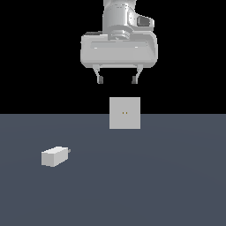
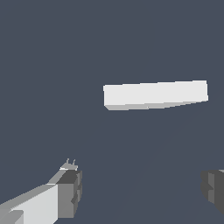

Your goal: Plug the charger into the wall socket.

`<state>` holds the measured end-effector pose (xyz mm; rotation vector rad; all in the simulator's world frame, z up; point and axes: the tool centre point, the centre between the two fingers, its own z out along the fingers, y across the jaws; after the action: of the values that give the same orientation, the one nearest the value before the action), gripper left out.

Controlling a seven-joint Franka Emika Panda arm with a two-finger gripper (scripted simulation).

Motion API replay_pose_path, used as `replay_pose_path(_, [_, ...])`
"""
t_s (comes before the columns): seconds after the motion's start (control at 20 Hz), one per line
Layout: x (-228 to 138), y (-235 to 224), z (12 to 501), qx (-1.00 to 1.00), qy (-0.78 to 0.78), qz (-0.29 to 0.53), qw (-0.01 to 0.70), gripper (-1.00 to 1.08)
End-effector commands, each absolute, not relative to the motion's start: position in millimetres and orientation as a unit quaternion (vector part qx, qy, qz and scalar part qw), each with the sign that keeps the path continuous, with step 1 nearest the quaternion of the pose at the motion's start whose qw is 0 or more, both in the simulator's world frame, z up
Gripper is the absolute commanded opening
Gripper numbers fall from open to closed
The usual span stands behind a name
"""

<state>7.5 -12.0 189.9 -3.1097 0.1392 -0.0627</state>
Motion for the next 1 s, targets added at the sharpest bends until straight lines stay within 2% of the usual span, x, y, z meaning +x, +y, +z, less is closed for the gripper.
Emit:
replay_pose_path(0.0, [7, -12, 190, -0.999, 0.045, -0.020, 0.014, 1.00])
replay_pose_path(0.95, [-21, 22, 160, -0.995, 0.073, -0.064, 0.005, 1.00])
